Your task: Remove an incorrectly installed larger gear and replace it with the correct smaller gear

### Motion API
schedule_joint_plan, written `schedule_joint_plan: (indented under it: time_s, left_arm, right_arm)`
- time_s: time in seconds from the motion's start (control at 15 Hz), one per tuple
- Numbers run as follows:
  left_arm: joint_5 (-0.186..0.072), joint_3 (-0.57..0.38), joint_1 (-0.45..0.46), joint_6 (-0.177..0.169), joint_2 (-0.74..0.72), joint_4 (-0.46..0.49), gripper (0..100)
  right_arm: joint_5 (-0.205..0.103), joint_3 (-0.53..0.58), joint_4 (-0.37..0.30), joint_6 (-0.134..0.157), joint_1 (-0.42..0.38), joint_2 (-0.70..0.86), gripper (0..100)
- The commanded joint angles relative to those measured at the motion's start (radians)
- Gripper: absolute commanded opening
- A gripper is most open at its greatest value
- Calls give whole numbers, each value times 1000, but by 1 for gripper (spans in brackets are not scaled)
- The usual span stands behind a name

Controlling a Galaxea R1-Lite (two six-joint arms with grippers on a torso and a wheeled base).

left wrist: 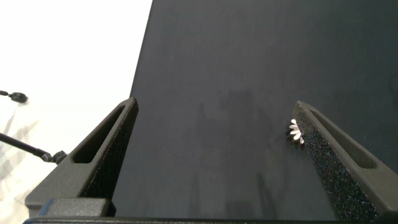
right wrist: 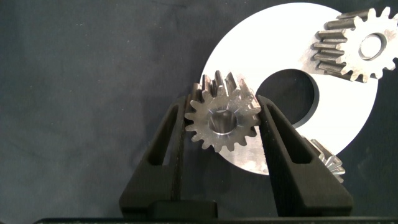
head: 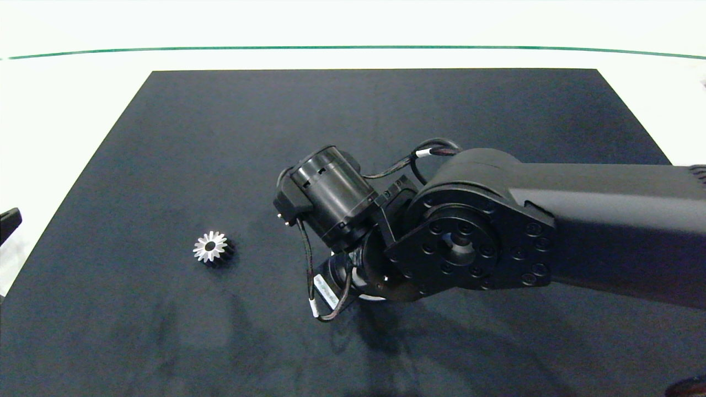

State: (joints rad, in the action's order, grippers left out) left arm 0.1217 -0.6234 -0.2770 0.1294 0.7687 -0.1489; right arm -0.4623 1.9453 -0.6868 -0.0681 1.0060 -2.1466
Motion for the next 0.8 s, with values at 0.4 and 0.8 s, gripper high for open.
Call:
schedule_joint_plan:
  time_s: [0.4,0.8]
  left_arm:
    - [1,1,-1,1,-6,-1,100]
    - [1,2,-1,-5,-14,17,100]
  right_arm:
    - [-2,17,-3,-2,-12,-12,25]
    - [-2,47,-5,-6,-18,-30,25]
